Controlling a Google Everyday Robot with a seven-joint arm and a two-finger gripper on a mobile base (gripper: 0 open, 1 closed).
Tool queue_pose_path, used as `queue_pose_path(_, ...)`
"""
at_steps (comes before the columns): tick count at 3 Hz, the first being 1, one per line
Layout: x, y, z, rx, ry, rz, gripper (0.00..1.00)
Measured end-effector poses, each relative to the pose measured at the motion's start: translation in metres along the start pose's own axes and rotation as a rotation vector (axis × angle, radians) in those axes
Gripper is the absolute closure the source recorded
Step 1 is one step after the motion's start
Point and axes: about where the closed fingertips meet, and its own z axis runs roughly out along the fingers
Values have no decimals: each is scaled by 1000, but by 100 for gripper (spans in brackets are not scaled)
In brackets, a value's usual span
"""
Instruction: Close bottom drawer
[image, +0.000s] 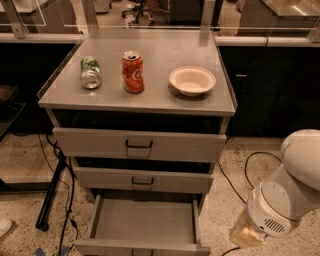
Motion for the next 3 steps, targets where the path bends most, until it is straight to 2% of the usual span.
queue_pose_path(1,19,11,48,-60,-2,41,100)
queue_pose_path(2,41,19,121,-153,0,103,100)
queue_pose_path(3,41,19,121,-153,0,103,100)
